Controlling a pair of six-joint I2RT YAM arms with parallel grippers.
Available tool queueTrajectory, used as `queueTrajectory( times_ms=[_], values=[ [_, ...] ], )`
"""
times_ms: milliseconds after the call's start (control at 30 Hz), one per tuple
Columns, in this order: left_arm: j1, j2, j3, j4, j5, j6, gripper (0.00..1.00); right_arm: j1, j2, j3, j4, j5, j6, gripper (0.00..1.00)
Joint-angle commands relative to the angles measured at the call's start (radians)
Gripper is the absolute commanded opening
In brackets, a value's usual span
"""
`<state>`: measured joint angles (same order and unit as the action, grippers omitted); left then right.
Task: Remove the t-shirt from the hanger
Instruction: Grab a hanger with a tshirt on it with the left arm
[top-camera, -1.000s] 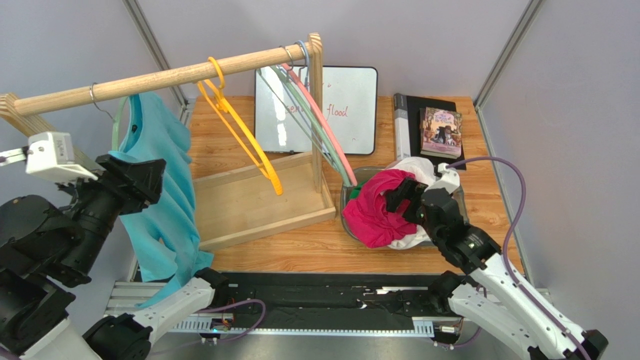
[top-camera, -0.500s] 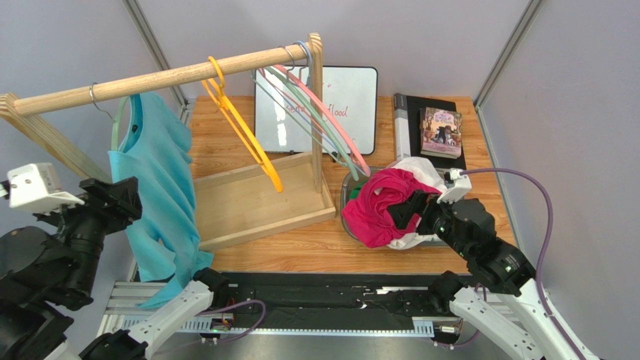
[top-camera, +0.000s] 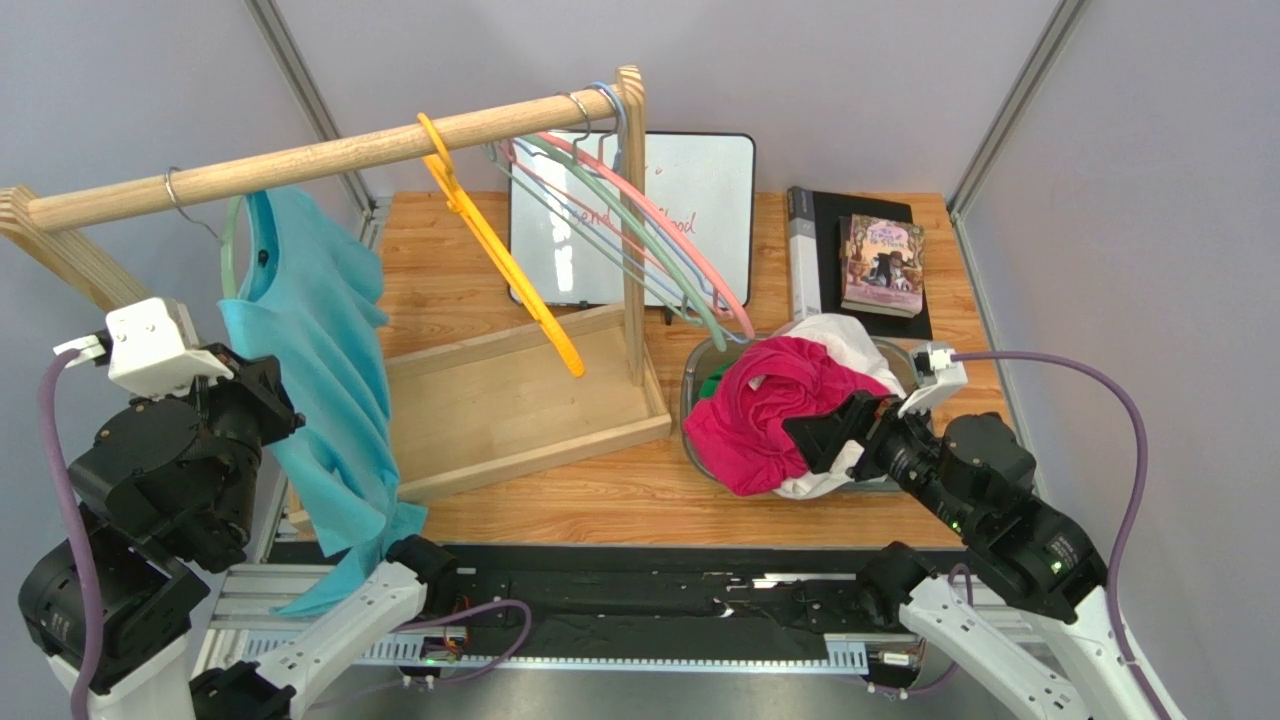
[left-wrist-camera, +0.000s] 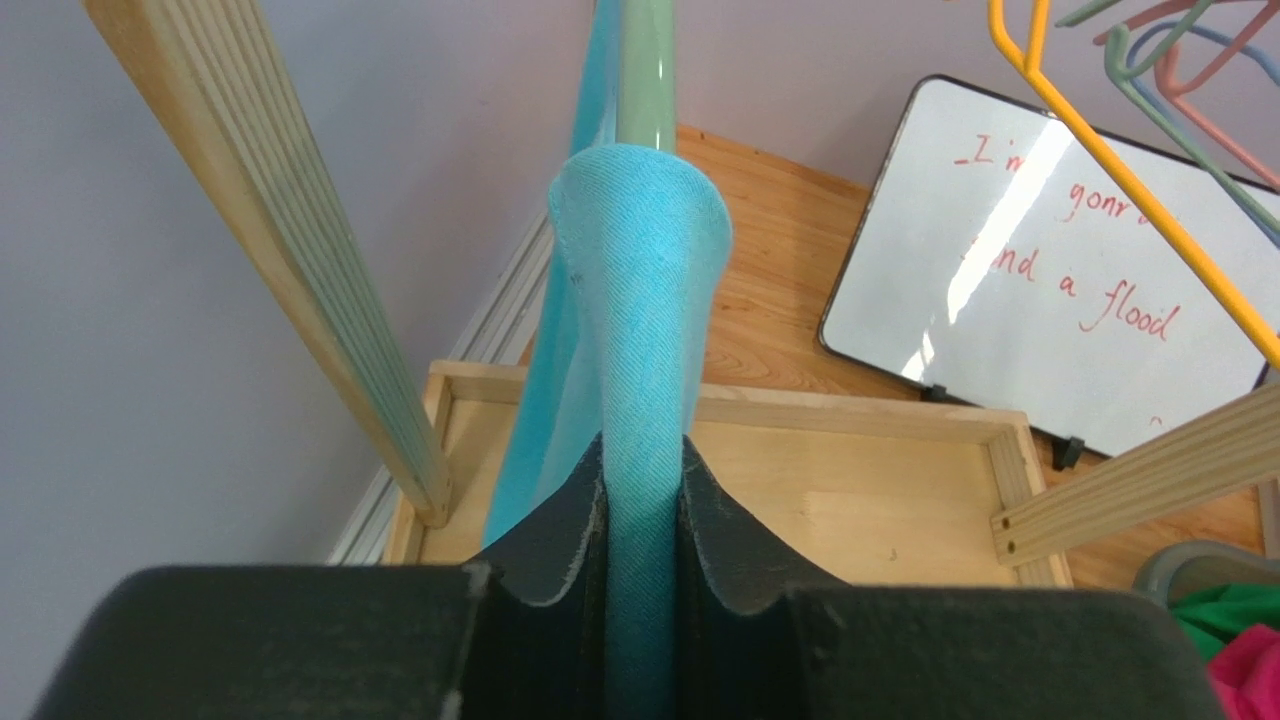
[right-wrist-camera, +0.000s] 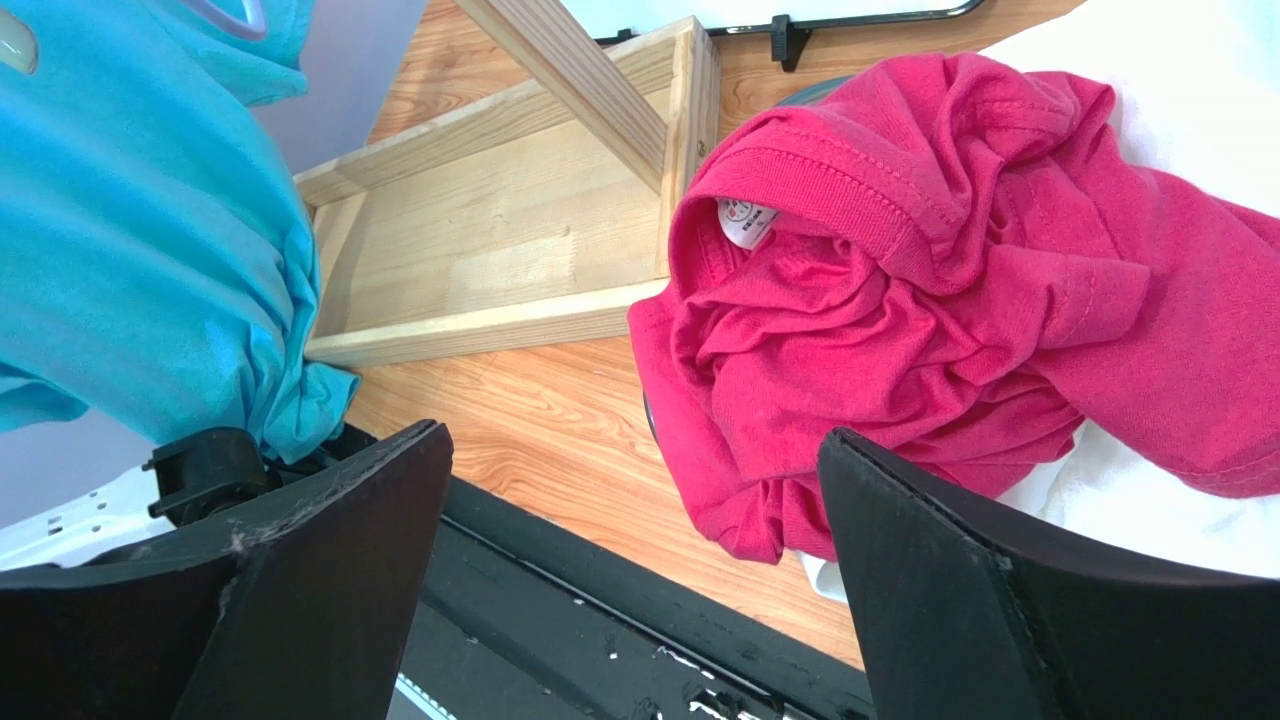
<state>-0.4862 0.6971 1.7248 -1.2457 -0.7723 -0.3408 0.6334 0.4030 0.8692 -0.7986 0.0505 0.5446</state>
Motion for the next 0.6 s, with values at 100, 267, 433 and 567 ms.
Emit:
queueTrajectory(
  times_ms=[100, 267, 433, 567],
  values=[
    [0.005, 0.012, 0.088, 0.081, -0.038, 0.054, 0.04, 0.003, 0.010, 0.019, 0.007, -0.023, -0.018, 1.00],
    [0.005, 0.018, 0.231, 0.097, 0.027, 0.063, 0.00, 0.003, 0.014, 0.001, 0.021, -0.026, -0.015, 1.00],
    [0.005, -0.036, 0.274, 0.121, 0.163, 0.031, 0.00, 0.003, 0.016, -0.016, 0.035, -0.031, -0.011, 1.00],
    [0.005, -0.070, 0.265, 0.126, 0.252, -0.006, 0.00, 0.002, 0.019, -0.029, 0.044, -0.034, -0.009, 1.00]
  ],
)
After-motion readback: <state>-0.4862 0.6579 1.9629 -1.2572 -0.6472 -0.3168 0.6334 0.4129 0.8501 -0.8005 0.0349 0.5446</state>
